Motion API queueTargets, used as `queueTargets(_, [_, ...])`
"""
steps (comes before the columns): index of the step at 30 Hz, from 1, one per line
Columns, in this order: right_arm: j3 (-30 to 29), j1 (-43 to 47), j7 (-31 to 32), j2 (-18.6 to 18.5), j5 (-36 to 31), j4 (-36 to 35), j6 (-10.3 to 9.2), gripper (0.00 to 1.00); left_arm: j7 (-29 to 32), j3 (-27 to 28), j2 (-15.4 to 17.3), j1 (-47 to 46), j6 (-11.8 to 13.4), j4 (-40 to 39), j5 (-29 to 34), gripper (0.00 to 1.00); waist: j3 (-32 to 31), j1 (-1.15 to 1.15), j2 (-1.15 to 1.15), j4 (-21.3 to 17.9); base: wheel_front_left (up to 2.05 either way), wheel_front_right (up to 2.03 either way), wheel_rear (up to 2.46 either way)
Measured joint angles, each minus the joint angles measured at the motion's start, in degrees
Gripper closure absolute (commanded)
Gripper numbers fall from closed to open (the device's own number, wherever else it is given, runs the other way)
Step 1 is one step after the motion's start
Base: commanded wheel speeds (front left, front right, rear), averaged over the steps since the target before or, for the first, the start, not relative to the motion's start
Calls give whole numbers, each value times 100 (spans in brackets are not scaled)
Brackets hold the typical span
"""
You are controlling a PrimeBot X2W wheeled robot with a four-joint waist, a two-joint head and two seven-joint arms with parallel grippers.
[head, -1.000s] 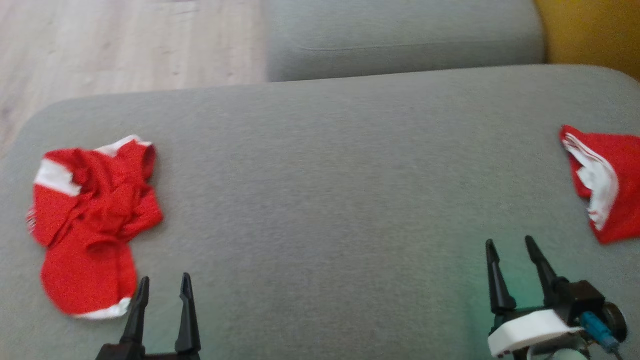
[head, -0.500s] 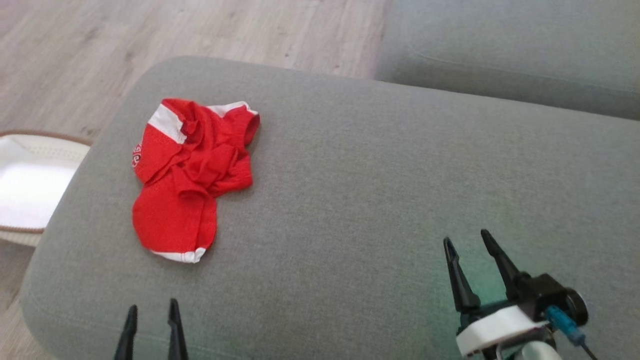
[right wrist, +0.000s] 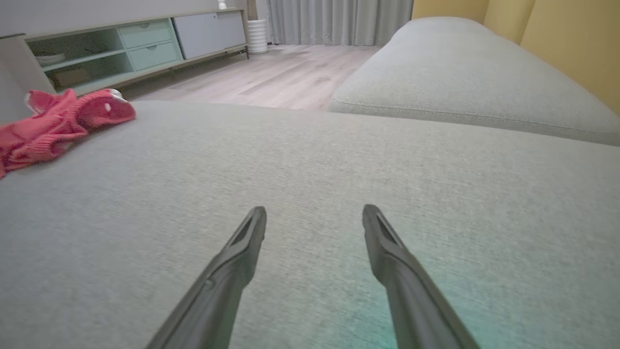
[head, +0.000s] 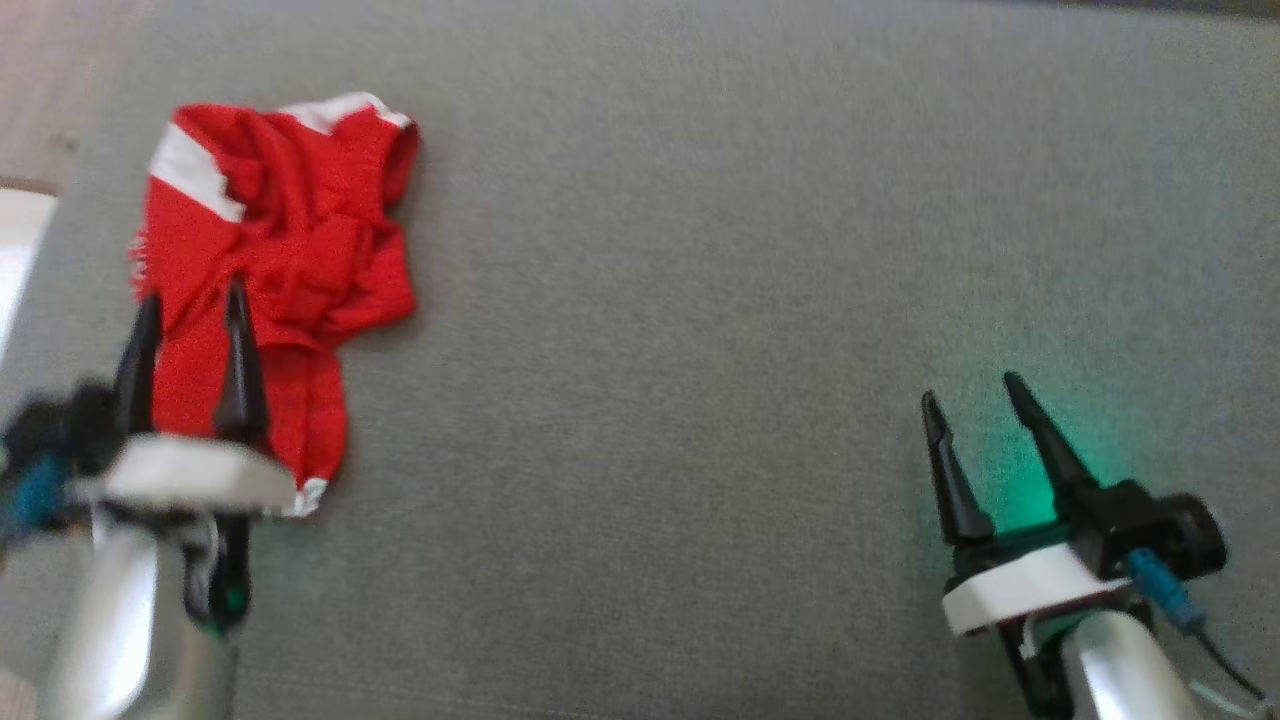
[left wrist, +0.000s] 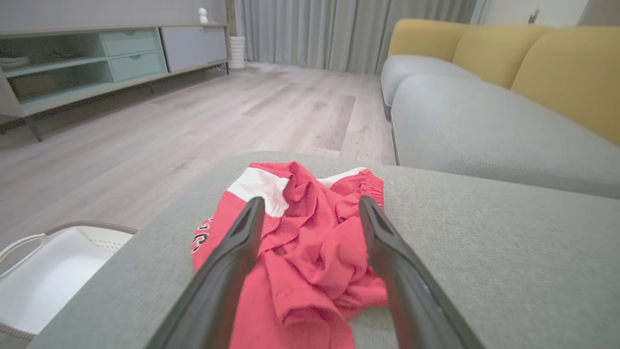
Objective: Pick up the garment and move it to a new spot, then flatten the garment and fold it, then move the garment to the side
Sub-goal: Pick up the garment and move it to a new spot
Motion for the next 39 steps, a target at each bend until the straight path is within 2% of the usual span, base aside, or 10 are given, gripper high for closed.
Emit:
queueTargets(3, [-46,-116,4,-120,-19,-83,0,0,468,-125,160,-801,-45,530,-163,0,336,1,0,-126,0,0,0])
queueTargets(11, [-55,-260,146,-331,-49,-446,0,0,1304,-265,179,-2443,-34,2371,-394,0,971,0,0,-419,0,0,0])
queueTargets(16, [-65,-259,293,-414,-49,-686,0,0,1567,-416,183,-2934,169,3278,-242,0,1096,-2,0,-574,0,0,0])
queueTargets(17, [-69,-258,299,-424,-49,-722,0,0,1589,-433,191,-3034,169,3415,-233,13,1097,-2,0,-591,0,0,0])
queueTargets(18, [-80,-254,321,-427,-49,-745,0,0,1616,-443,192,-3121,169,3534,-233,73,1085,-2,0,-600,0,0,0])
queueTargets(19, [-91,-253,342,-427,-49,-768,0,0,1611,-449,192,-3187,170,3635,-233,100,1067,-2,0,-606,0,0,0])
queueTargets(25, [-167,-234,364,-401,-41,-762,0,0,1132,-439,193,-3217,261,3863,-234,100,839,-2,0,-609,0,0,0])
queueTargets(30, [-65,-208,272,-233,19,-468,0,0,754,-442,285,-3135,198,3403,-249,100,472,-2,0,-623,0,0,0])
queueTargets(36, [74,-134,126,-67,137,-163,0,0,944,-572,296,-2807,103,1796,-356,100,-7,-3,0,-828,0,0,0])
queueTargets(39, [108,-133,81,-22,207,-44,0,0,1556,-888,91,-2093,57,204,-603,100,-212,-3,0,-1136,0,0,0])
